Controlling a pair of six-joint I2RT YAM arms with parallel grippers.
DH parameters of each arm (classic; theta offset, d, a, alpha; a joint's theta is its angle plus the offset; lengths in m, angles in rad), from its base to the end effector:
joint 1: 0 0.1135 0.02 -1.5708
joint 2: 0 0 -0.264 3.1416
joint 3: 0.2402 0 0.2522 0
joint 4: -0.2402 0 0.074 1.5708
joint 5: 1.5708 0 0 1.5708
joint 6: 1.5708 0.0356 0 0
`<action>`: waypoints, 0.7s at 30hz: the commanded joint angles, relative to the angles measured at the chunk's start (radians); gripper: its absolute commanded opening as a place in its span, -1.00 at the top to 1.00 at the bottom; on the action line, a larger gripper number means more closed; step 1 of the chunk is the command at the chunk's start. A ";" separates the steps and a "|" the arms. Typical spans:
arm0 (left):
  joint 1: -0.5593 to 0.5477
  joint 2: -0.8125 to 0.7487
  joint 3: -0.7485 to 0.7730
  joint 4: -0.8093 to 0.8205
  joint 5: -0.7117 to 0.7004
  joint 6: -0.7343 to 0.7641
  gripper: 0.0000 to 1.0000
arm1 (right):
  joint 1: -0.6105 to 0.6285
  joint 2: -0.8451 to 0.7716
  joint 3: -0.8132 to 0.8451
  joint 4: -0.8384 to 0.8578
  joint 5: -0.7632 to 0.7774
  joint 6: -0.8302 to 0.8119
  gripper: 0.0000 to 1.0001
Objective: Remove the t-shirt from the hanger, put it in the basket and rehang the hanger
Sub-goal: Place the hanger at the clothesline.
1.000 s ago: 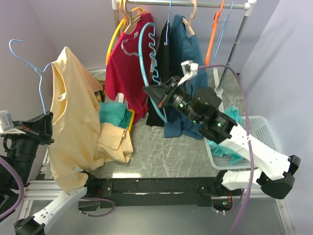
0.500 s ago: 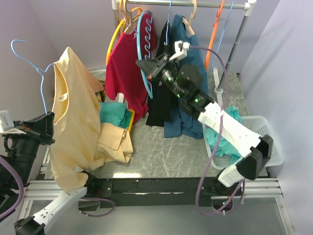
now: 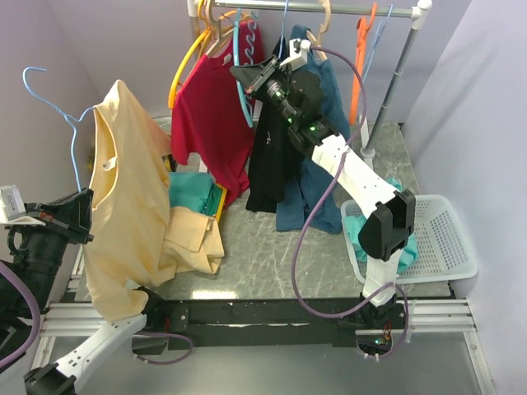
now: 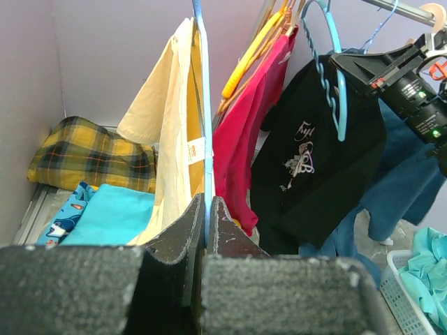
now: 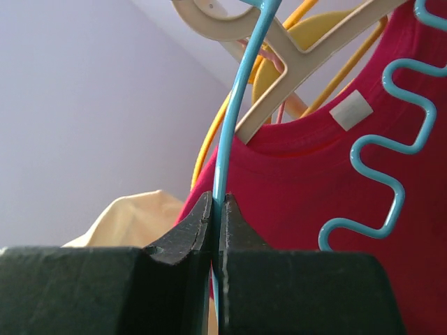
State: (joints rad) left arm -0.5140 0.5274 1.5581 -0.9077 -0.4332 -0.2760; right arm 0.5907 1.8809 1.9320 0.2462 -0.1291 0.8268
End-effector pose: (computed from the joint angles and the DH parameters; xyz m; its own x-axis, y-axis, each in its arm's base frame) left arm -0.0171 0.0268 0.5004 0.0801 -0.3292 -0.9409 0.1094 0.9411 -0.3200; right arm 0.3684 0.2526 0.4694 -0.3168 0.6661 -0.6753 -0.6223 0.3913 0.6780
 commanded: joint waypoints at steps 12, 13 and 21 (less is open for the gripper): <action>0.002 0.011 0.014 0.053 0.010 -0.005 0.99 | -0.031 -0.010 0.100 0.116 0.055 -0.023 1.00; 0.003 0.011 0.014 0.052 0.008 -0.005 0.99 | -0.034 -0.006 0.105 0.105 0.062 -0.015 1.00; 0.003 0.008 0.019 0.047 0.005 -0.006 0.99 | -0.043 0.035 0.121 0.080 0.069 0.055 1.00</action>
State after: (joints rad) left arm -0.5140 0.5274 1.5581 -0.9108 -0.4335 -0.2760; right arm 0.5625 1.9148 2.0144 0.2455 -0.0948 0.8539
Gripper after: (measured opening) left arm 0.034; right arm 0.054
